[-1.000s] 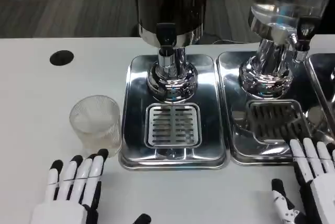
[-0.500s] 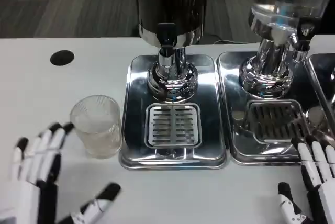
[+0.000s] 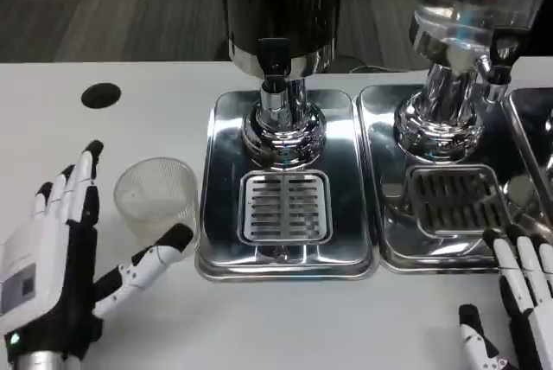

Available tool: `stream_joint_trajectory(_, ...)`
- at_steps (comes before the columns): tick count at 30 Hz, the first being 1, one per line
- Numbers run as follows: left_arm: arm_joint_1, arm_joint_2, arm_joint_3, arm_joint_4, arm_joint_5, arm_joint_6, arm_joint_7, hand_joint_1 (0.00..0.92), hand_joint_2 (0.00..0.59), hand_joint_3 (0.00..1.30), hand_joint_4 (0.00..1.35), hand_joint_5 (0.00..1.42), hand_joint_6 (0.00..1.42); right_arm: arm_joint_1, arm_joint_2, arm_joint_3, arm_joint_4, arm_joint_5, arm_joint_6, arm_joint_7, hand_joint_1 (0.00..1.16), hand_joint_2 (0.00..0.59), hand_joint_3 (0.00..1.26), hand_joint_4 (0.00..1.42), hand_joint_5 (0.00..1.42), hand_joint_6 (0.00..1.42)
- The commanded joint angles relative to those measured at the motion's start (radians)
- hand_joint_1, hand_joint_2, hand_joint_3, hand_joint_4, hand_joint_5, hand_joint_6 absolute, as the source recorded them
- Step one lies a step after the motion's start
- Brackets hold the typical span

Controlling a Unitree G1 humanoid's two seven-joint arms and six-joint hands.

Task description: Grasp the cup under the faucet to collect the drink, then remove the cup.

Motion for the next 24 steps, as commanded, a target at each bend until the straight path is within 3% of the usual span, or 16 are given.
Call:
stream_joint_trajectory(1,-0.023,-0.024,-0.001,0.023,0.018,0.036,-0.007,0.000,0.014,0.00,0.00,0.03,0.00,0.008,-0.007,-0.002,0.001,-0.003,-0.007,-0.012,0.00,0.407,0.06,0.00,0.00,0.00)
stream_joint_trajectory(10,-0.117,-0.049,0.025,0.142,-0.059,0.058,-0.033,0.000,0.005,0.00,0.00,0.06,0.01,0.003,-0.002,-0.001,0.025,0.006,-0.014,-0.014,0.00,0.406,0.06,0.00,0.00,0.00)
stream_joint_trajectory(24,-0.206,-0.036,-0.012,0.177,-0.009,0.143,-0.085,0.000,0.004,0.02,0.00,0.09,0.05,-0.002,-0.001,-0.001,0.039,0.021,-0.020,-0.012,0.00,0.405,0.06,0.00,0.00,0.00)
